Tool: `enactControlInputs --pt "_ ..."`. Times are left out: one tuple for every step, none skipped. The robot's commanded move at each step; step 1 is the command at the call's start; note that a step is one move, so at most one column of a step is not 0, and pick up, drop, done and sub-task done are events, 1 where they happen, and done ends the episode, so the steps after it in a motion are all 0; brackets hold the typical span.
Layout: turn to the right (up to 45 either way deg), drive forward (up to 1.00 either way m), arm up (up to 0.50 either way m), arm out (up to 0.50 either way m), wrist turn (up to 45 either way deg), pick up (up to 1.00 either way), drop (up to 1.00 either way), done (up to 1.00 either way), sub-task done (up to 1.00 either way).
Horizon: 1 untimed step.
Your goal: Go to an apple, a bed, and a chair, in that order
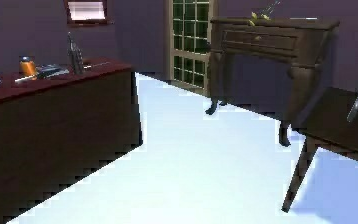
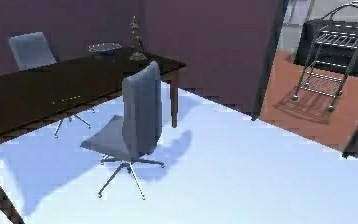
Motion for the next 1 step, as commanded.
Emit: enactControlInputs --pt "0.0 1.0 0.0 0.0 0.0 0.0 0.0 0.0 0.0"
